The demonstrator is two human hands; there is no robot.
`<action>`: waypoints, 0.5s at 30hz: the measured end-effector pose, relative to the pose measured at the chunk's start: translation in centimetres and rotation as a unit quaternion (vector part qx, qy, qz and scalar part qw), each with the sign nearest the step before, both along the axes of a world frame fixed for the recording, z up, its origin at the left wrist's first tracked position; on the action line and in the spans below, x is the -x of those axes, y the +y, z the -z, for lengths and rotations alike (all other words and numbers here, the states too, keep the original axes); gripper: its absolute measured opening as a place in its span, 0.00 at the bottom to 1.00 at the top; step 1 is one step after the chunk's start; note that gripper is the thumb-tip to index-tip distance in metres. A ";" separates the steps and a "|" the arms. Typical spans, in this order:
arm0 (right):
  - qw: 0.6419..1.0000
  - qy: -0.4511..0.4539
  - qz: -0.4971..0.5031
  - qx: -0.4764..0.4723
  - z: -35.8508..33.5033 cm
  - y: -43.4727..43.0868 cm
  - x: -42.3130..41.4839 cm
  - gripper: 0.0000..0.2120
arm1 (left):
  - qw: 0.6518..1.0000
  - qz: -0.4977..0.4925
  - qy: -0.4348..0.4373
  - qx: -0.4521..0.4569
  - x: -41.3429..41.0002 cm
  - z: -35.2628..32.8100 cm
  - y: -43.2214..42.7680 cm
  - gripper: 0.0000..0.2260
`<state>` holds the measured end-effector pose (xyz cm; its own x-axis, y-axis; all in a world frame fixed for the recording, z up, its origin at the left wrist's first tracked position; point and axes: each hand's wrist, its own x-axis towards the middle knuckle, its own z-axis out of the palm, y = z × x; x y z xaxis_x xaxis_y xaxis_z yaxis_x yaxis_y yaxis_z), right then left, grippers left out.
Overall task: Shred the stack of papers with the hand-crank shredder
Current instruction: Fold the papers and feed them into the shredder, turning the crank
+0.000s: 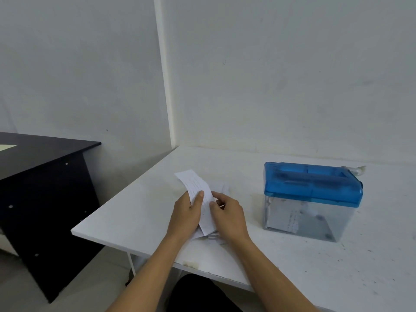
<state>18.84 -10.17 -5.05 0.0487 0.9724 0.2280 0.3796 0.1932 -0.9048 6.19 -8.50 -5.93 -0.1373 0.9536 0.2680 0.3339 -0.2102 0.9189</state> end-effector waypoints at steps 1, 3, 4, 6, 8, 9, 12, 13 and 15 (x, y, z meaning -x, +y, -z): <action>1.000 0.001 -0.001 0.001 0.0 0.0 0.0 0.18 | 1.000 0.001 0.002 -0.010 -0.1 -0.1 -0.2 0.06; 1.000 0.004 -0.006 0.000 -0.1 -0.1 0.2 0.18 | 0.999 -0.008 -0.024 -0.025 -0.2 -0.6 -0.6 0.06; 1.000 0.011 -0.009 -0.002 -0.1 -0.1 0.3 0.17 | 0.999 -0.014 -0.041 -0.028 -0.1 -0.7 -0.7 0.06; 0.999 0.034 -0.007 -0.009 -0.3 -0.2 0.3 0.15 | 0.998 -0.018 -0.058 -0.033 0.0 -0.9 -1.0 0.07; 0.998 0.053 0.002 -0.025 -0.6 -0.3 0.3 0.11 | 0.997 -0.012 -0.062 -0.034 0.1 -1.3 -1.2 0.06; 0.997 0.065 0.009 -0.032 -0.8 -0.2 0.4 0.10 | 0.997 -0.007 -0.071 -0.034 0.2 -1.5 -1.3 0.05; 0.992 0.109 0.018 -0.053 -1.2 -0.3 0.4 0.06 | 0.995 0.042 -0.094 -0.017 0.4 -2.1 -2.0 0.07; 0.991 0.116 0.017 -0.056 -1.4 -0.4 0.5 0.06 | 0.995 0.058 -0.085 -0.010 0.5 -2.4 -2.3 0.08; 0.990 0.128 0.017 -0.064 -2.2 -0.5 0.2 0.05 | 0.995 0.070 -0.068 -0.006 0.6 -3.4 -2.9 0.10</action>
<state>18.62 -10.65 -2.87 0.1520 0.9330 0.3262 0.1496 0.3045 -0.9407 5.61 -11.41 -2.50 -0.0390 0.9629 0.2670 0.1730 -0.2566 0.9509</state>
